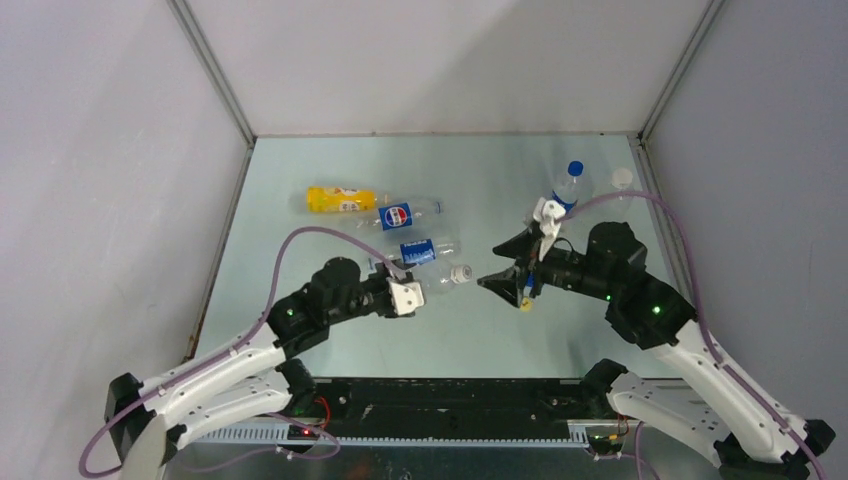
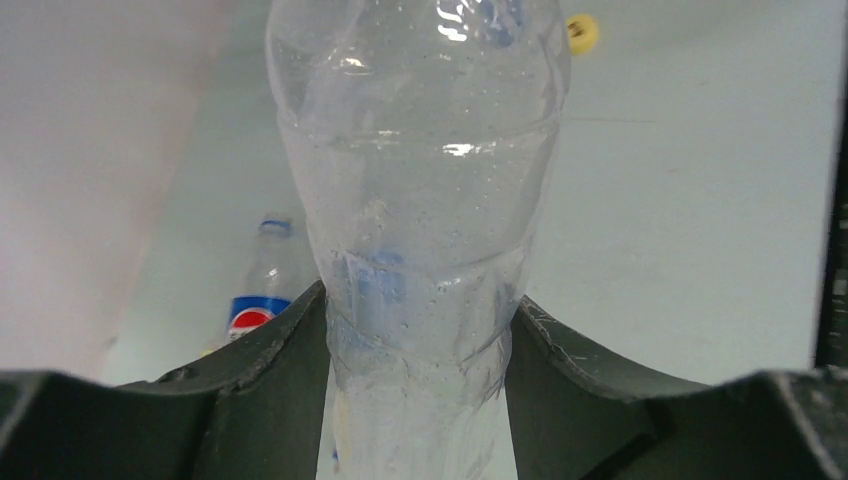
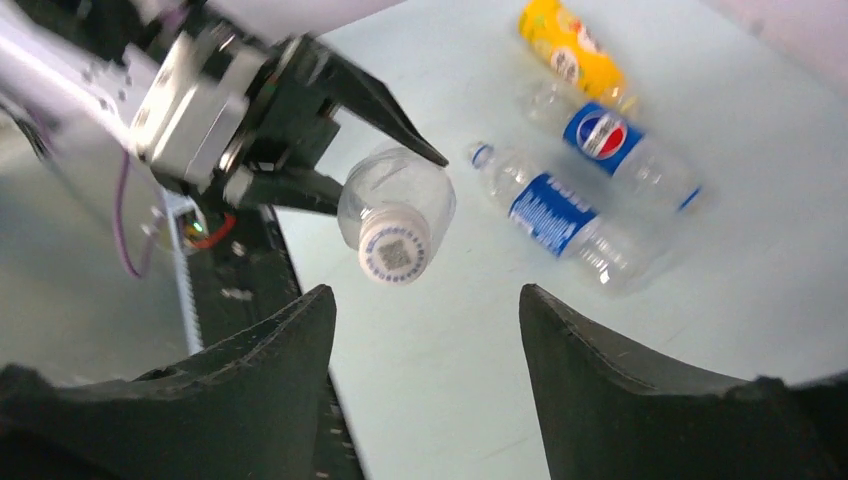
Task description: Screw on the bottle caps
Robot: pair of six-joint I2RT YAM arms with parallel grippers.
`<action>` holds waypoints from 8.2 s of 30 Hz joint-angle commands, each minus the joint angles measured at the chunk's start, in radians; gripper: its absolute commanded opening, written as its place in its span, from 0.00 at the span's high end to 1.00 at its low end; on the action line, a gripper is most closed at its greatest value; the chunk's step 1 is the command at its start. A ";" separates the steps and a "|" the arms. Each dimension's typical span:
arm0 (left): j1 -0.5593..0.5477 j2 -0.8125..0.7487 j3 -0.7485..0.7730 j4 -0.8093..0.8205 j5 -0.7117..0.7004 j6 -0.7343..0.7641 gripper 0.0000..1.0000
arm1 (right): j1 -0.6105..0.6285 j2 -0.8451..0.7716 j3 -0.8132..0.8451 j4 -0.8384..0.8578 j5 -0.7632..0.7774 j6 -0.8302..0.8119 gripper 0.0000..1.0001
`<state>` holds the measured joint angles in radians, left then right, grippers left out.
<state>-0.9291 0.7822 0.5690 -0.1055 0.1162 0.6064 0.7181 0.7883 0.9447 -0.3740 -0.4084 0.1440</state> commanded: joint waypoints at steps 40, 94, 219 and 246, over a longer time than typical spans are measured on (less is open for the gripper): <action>0.192 0.252 0.326 -0.411 0.674 0.027 1.00 | 0.031 0.118 0.100 -0.141 -0.427 -0.604 0.64; 0.142 0.287 0.360 -0.533 0.606 0.079 1.00 | 0.024 0.000 0.046 -0.183 -0.352 -0.742 0.46; 0.034 -0.065 -0.022 0.206 -0.305 -0.440 0.00 | -0.091 -0.047 -0.095 0.158 0.826 0.008 1.00; 0.042 -0.059 -0.025 0.175 -0.438 -0.394 0.00 | -0.510 0.133 -0.287 0.328 0.897 0.101 0.89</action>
<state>-0.8932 0.7258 0.5446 0.0376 -0.3107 0.1936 0.2268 0.9035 0.6529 -0.1291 0.4999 0.2222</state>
